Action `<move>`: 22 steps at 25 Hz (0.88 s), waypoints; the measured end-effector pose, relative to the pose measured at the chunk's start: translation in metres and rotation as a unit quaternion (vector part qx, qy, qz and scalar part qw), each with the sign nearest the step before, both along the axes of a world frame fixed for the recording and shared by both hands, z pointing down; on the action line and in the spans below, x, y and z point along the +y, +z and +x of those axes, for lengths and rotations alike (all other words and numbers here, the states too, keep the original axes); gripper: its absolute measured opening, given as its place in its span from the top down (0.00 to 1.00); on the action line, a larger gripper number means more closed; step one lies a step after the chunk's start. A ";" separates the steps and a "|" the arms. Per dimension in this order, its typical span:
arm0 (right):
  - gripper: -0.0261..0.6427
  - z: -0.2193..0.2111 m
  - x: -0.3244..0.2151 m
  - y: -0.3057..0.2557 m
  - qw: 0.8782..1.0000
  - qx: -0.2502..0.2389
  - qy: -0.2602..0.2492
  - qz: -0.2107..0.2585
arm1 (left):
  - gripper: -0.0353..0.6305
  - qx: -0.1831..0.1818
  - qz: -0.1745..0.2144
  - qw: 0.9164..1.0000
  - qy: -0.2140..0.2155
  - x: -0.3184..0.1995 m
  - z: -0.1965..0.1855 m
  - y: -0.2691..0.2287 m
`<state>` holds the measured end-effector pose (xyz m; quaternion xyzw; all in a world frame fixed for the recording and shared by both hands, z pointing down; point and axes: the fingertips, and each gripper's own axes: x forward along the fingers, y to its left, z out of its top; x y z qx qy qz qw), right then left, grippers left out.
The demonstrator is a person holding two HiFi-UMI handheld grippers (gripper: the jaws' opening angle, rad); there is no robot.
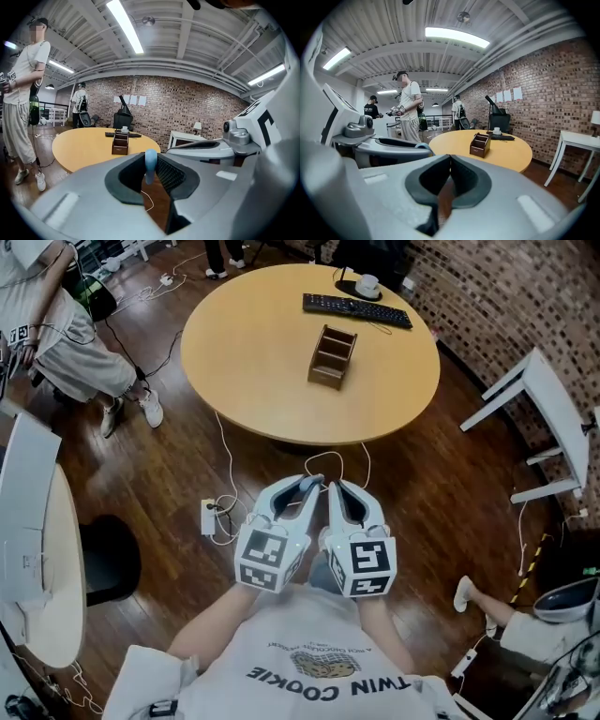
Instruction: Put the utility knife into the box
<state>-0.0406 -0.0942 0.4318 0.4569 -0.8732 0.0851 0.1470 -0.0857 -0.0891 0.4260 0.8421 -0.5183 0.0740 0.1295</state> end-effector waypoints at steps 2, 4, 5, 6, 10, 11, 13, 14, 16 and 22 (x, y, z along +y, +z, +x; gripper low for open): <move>0.96 0.004 -0.019 0.001 1.000 0.002 -0.012 0.000 | 0.84 0.000 -0.001 1.000 -0.010 -0.018 0.005 0.003; 0.96 0.009 -0.040 0.000 1.000 0.002 -0.023 -0.001 | 0.84 0.000 -0.004 1.000 -0.018 -0.037 0.011 0.002; 0.96 0.011 -0.050 -0.001 1.000 0.002 -0.030 -0.001 | 0.84 -0.001 -0.005 1.000 -0.023 -0.046 0.015 0.002; 0.96 0.013 -0.060 -0.001 0.999 0.001 -0.038 -0.002 | 0.84 -0.004 -0.005 1.000 -0.029 -0.056 0.018 0.003; 0.96 0.023 -0.099 -0.002 0.998 0.002 -0.065 -0.001 | 0.84 -0.011 -0.005 0.999 -0.050 -0.095 0.030 0.002; 0.96 0.026 -0.108 -0.002 0.998 0.003 -0.070 0.000 | 0.84 -0.012 -0.006 0.998 -0.053 -0.104 0.034 0.003; 0.96 0.034 -0.128 0.000 0.997 0.003 -0.080 0.000 | 0.84 -0.016 -0.009 0.998 -0.061 -0.125 0.043 0.007; 0.96 0.039 -0.138 0.001 0.996 0.002 -0.084 -0.002 | 0.84 -0.017 -0.011 0.998 -0.065 -0.134 0.047 0.008; 0.96 0.048 -0.154 0.004 0.996 0.001 -0.092 -0.006 | 0.84 -0.021 -0.013 0.997 -0.073 -0.151 0.054 0.010; 0.96 0.057 -0.188 0.014 0.992 0.000 -0.124 -0.015 | 0.84 -0.039 -0.012 0.995 -0.093 -0.191 0.066 0.012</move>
